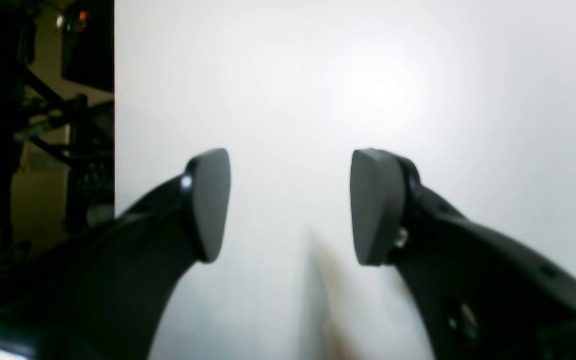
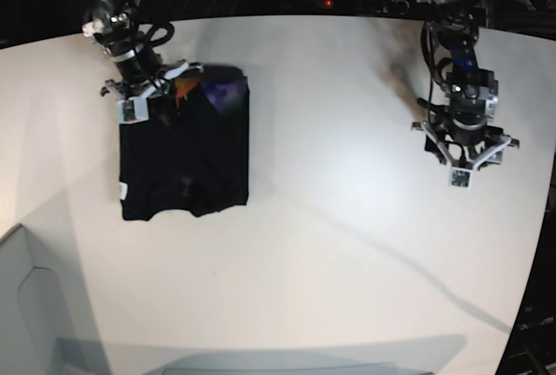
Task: Fold the T-shirt properly
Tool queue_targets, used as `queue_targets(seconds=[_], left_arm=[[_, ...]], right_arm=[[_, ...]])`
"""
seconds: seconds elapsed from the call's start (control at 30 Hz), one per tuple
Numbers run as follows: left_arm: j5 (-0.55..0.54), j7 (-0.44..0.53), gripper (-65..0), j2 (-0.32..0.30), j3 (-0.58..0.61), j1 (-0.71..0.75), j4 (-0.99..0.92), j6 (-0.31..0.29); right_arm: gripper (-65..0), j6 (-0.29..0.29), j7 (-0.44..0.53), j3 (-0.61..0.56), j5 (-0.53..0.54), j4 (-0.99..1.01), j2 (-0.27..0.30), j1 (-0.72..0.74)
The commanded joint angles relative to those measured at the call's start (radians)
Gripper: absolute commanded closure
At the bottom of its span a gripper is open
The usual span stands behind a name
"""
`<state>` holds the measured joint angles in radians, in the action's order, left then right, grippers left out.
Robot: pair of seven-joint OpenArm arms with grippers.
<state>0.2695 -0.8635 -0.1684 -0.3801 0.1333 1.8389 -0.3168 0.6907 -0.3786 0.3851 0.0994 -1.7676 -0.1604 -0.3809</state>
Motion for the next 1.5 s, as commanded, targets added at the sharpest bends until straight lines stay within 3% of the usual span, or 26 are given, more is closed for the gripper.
queue_targets(seconds=[0.0, 0.13, 0.3, 0.43, 0.7, 1.03, 1.17, 1.3, 1.47], left_arm=[[0.006, 0.020, -36.7, -0.003, -0.004, -0.005, 0.017, 0.008], [0.006, 0.020, -36.7, 0.005, -0.004, 0.004, 0.018, 0.008], [0.006, 0.020, -36.7, 0.017, -0.004, 0.021, 0.020, 0.009], [0.007, 0.020, -36.7, 0.042, -0.007, 0.038, 0.037, 0.012], [0.007, 0.020, -36.7, 0.092, -0.110, 0.079, 0.045, 0.011], [0.006, 0.028, -36.6, 0.114, -0.207, 0.205, 0.106, 0.011], [0.006, 0.030, -36.6, 0.132, -0.262, 0.246, 0.123, 0.008], [-0.062, 0.023, -36.6, 0.149, -0.322, 0.296, 0.153, 0.006], [-0.283, 0.020, -35.1, 0.149, -0.395, 0.408, 0.167, 0.006]], right_arm=[[0.0, 0.007, 0.017, 0.002, 0.013, 0.016, 0.003, 0.000], [0.0, 0.007, 0.019, 0.005, 0.013, 0.074, 0.003, 0.000], [0.0, 0.007, 0.019, 0.001, 0.018, -0.084, 0.003, 0.020], [0.0, 0.007, 0.007, -0.038, 0.013, -0.110, 0.003, 0.125], [0.0, 0.007, 0.016, -0.125, -0.077, 0.150, 0.003, 0.337], [0.0, 0.007, 0.019, -0.128, -0.077, 0.495, 0.022, 0.561], [0.0, 0.007, 0.088, -0.125, -0.077, 0.562, 0.046, 0.604], [0.0, 0.007, 0.106, -0.104, -0.071, 0.427, 0.066, 0.566], [0.0, 0.007, 0.106, -0.028, -0.071, 0.116, 0.063, 0.422]])
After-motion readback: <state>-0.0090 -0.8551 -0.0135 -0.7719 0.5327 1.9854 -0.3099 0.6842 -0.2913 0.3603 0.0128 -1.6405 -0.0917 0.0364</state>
